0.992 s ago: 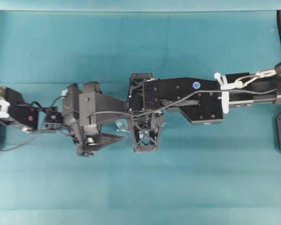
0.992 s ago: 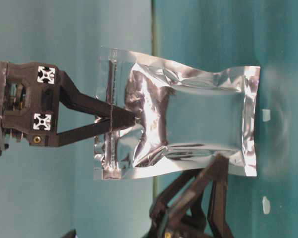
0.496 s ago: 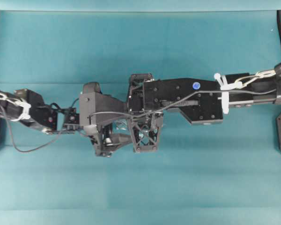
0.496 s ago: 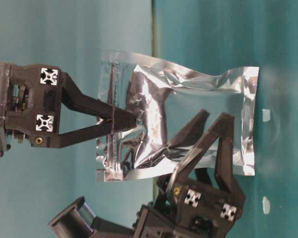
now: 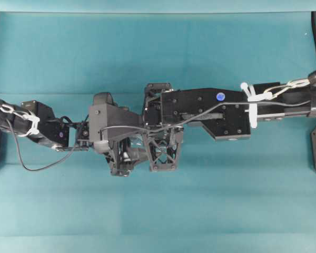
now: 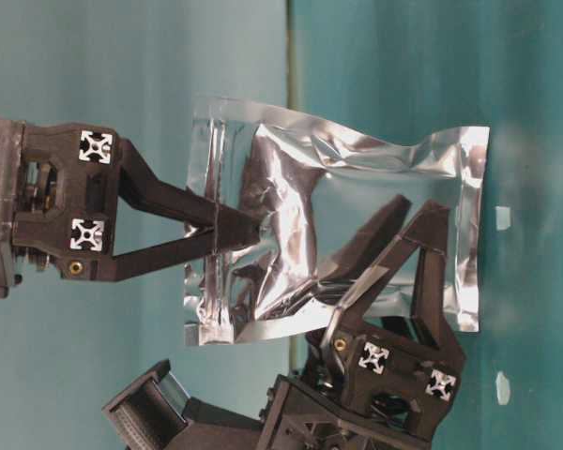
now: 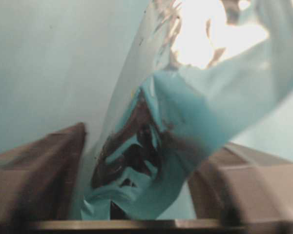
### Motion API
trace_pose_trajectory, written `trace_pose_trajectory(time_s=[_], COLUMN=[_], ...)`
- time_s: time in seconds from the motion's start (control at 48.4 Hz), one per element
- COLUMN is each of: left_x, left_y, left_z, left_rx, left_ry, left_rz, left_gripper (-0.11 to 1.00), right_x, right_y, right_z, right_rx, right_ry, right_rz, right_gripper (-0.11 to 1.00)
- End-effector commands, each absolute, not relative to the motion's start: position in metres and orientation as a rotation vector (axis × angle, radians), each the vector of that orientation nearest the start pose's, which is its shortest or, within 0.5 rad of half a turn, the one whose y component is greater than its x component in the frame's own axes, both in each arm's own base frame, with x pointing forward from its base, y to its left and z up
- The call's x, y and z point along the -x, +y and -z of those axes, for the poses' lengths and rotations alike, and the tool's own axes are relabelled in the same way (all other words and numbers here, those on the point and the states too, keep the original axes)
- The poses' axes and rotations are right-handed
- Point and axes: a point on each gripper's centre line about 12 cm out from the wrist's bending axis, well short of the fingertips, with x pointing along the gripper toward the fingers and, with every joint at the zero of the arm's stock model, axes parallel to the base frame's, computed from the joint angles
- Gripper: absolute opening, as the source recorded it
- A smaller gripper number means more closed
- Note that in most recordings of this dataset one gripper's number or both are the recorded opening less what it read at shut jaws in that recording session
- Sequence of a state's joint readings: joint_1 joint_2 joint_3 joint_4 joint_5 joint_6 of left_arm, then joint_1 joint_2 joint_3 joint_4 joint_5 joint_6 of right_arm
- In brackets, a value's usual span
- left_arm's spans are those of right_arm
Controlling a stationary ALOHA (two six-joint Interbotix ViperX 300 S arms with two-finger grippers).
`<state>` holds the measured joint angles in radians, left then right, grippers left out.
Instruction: Hand over the silver zip bag and make it stand upright.
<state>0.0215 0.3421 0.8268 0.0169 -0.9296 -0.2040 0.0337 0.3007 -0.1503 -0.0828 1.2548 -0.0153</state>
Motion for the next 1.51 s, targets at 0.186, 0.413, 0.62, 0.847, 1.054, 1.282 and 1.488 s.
trace_pose_trajectory(time_s=[0.186,0.413,0.62,0.847,1.054,1.282,1.488], left_x=[-0.391,-0.392,-0.392,-0.391,-0.391,-0.390,-0.390], left_y=[0.008,0.009,0.009,0.009,0.009,0.009,0.009], left_z=[-0.090,-0.086,-0.085,-0.085,-0.085,-0.084,-0.081], left_rx=[0.181,0.172,0.160,0.160,0.156,0.155,0.154], left_ry=[0.221,0.258,0.266,0.267,0.267,0.270,0.299], left_rz=[-0.029,-0.033,-0.033,-0.033,-0.034,-0.032,-0.034], left_gripper=[0.35,0.35,0.35,0.35,0.33,0.32,0.30], right_x=[-0.462,-0.463,-0.463,-0.465,-0.464,-0.466,-0.464], right_y=[0.007,0.007,0.007,0.010,0.011,0.012,0.006], right_z=[-0.242,-0.241,-0.241,-0.241,-0.241,-0.242,-0.260], right_rx=[0.103,0.094,0.093,0.060,0.033,0.031,0.011], right_ry=[1.380,1.381,1.375,1.359,1.356,1.338,1.276], right_rz=[0.014,0.021,0.022,0.018,0.019,0.021,0.043], right_gripper=[0.04,0.04,0.04,0.09,0.61,0.90,0.90])
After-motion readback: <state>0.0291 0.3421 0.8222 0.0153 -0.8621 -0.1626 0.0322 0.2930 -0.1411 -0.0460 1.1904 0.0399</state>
